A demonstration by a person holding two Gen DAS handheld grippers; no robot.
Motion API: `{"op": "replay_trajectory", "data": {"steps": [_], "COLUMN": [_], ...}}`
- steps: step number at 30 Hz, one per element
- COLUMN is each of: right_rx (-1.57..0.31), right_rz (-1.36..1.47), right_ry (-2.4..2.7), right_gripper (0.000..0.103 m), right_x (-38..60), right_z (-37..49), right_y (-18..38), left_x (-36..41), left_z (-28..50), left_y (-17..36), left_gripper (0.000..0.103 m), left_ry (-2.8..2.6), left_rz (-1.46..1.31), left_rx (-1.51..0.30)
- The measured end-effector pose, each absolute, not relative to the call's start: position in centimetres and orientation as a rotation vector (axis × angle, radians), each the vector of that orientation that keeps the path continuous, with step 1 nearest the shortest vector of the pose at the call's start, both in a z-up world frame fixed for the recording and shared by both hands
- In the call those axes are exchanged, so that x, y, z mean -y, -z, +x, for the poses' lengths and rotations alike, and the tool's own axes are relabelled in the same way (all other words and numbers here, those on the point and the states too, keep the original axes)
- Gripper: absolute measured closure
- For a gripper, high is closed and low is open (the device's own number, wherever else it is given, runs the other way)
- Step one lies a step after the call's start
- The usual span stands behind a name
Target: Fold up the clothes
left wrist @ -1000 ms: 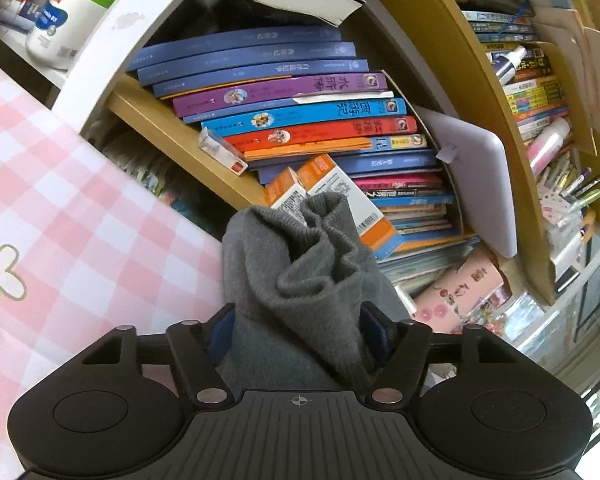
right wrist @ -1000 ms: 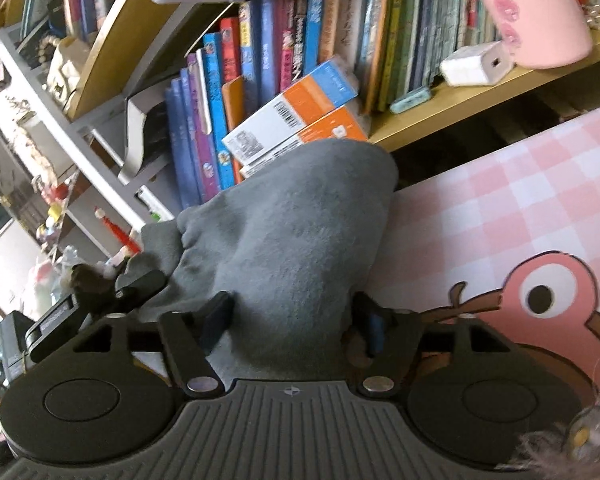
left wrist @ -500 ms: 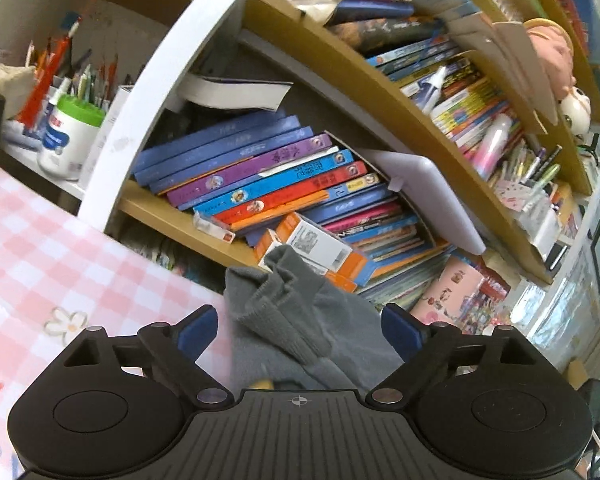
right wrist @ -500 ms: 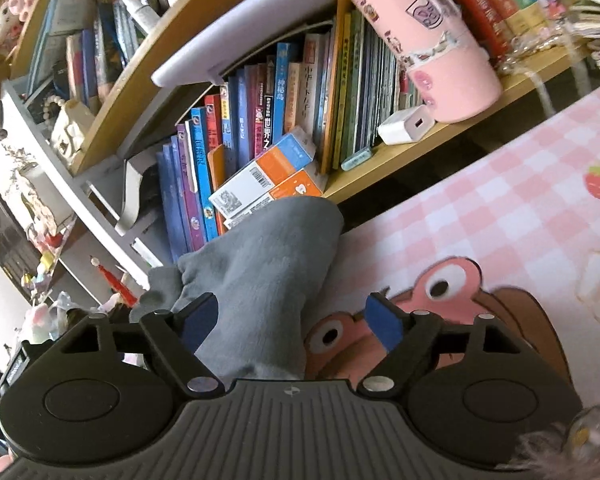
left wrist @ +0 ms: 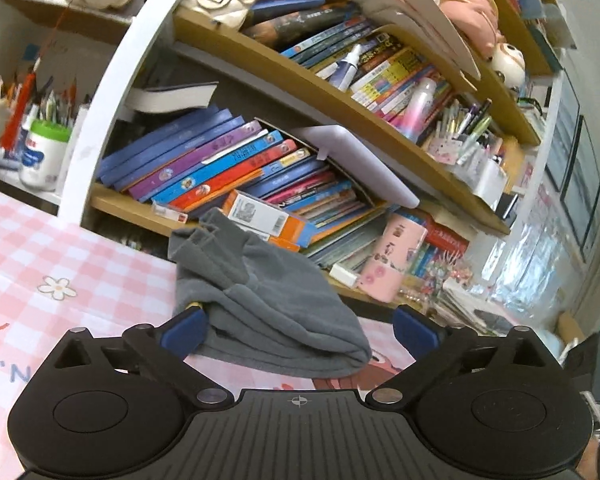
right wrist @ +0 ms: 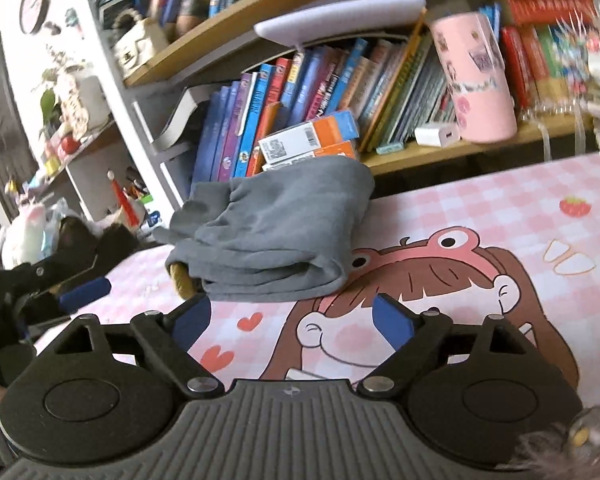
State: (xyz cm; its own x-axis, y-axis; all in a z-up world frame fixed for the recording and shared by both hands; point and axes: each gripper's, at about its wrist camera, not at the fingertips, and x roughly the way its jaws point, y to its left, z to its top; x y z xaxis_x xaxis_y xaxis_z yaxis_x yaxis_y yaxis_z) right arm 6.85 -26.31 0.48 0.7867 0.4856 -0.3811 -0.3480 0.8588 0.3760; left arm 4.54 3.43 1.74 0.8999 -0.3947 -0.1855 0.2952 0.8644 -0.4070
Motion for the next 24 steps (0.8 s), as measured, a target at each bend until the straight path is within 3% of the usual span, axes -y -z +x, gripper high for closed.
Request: {"op": "replay_trajectory", "data": {"steps": [24], "right_rx": [-0.424], "right_rz": [-0.058], "right_ry": [-0.337], "right_gripper": [0.003], "right_x": [22.5], "right_z": [3.6], "right_y": [-0.1], "left_x": [-0.2], "left_z": [1.9], "left_y": [-0.9], "left_gripper": [0.0], "left_ry": [0.091], "left_rz": [-0.091], "left_rx": [-0.357]}}
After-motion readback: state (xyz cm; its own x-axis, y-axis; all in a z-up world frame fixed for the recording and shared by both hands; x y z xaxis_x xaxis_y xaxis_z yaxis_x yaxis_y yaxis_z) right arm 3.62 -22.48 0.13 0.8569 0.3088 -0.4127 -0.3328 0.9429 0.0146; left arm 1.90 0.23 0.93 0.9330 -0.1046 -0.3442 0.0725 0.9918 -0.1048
